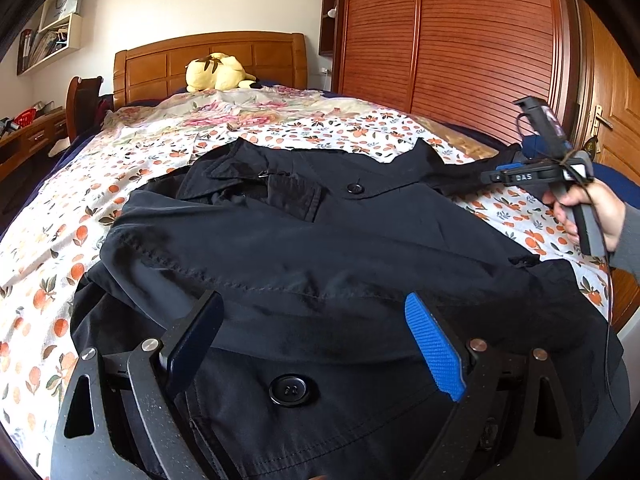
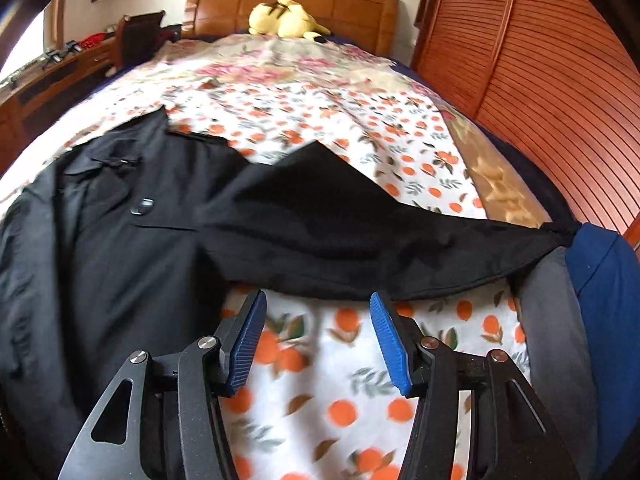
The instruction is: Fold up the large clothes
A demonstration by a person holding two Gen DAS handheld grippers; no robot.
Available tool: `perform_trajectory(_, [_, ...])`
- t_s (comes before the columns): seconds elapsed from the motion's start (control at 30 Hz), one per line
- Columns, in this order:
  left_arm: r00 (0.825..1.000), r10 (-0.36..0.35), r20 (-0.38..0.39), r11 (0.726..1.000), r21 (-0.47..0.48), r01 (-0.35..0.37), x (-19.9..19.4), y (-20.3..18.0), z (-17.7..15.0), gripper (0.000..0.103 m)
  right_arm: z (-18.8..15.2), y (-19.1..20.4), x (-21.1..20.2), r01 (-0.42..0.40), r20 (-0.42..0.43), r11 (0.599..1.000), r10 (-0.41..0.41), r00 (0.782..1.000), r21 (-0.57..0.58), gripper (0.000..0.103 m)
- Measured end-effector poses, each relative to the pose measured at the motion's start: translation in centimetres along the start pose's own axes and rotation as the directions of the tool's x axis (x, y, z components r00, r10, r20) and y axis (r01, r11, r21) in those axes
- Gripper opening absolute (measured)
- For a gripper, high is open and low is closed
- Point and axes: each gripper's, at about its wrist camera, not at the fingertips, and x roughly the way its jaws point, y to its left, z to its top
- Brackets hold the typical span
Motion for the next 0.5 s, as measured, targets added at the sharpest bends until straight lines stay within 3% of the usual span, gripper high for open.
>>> perform_trajectory(0.13, [1.0,-0.003,-0.008,1.0,0.008,0.003,0.2,-0.3,0.0,0.092,0.5,-0.1,2.7,0.056,-0.037,0.997,-0.058,0.998,-0.05,0.066])
perform_trajectory(0.5, [1.0,-0.014,-0.028,1.0,0.0,0.014,0.6,-0.1,0.0,0.092,1.4,-0.4,7.5,0.181,-0.104,0.976,-0.194,0.975,-0.122,0.067])
